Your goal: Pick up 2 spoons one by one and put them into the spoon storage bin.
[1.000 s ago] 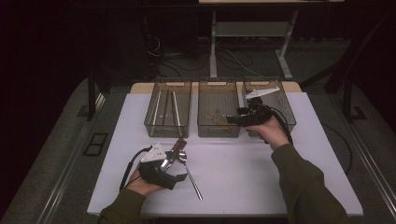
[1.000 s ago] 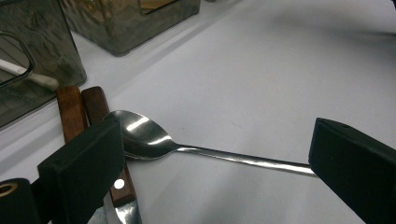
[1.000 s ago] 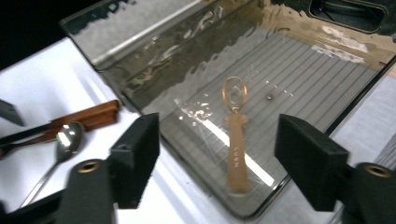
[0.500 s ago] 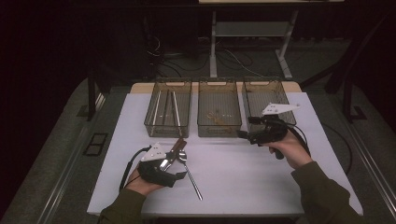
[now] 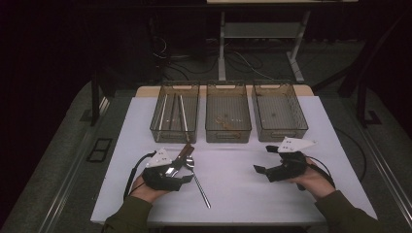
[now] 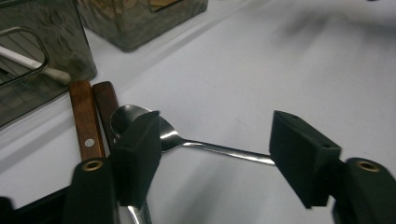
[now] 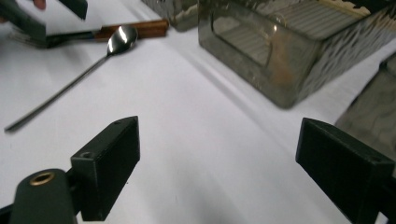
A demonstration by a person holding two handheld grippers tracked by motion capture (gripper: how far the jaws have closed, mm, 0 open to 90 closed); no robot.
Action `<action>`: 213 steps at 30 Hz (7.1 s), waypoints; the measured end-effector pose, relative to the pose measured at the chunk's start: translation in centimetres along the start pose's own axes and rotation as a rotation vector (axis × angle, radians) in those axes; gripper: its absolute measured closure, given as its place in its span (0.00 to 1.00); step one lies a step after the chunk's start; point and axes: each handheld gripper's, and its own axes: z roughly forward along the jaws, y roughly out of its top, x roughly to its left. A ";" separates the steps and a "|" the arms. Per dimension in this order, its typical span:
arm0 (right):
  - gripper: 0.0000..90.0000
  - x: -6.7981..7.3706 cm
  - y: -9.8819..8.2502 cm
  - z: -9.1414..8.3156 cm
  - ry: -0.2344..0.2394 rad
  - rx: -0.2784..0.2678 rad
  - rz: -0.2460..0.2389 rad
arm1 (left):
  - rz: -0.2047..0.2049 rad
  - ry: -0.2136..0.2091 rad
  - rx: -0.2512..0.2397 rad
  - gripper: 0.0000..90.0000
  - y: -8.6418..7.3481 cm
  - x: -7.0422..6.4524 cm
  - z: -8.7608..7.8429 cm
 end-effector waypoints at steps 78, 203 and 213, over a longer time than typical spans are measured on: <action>0.15 0.6 -3.9 -2.9 -0.028 0.013 0.009 | 0.009 0.206 0.218 0.99 3.1 3.0 6.5; 0.15 0.6 -4.0 -2.8 -0.007 0.002 0.025 | 0.065 -0.113 0.224 0.94 4.4 -3.0 9.6; 0.15 0.5 -4.3 -3.3 -0.044 -0.013 0.042 | 0.041 -0.127 0.170 0.94 5.1 -2.6 9.0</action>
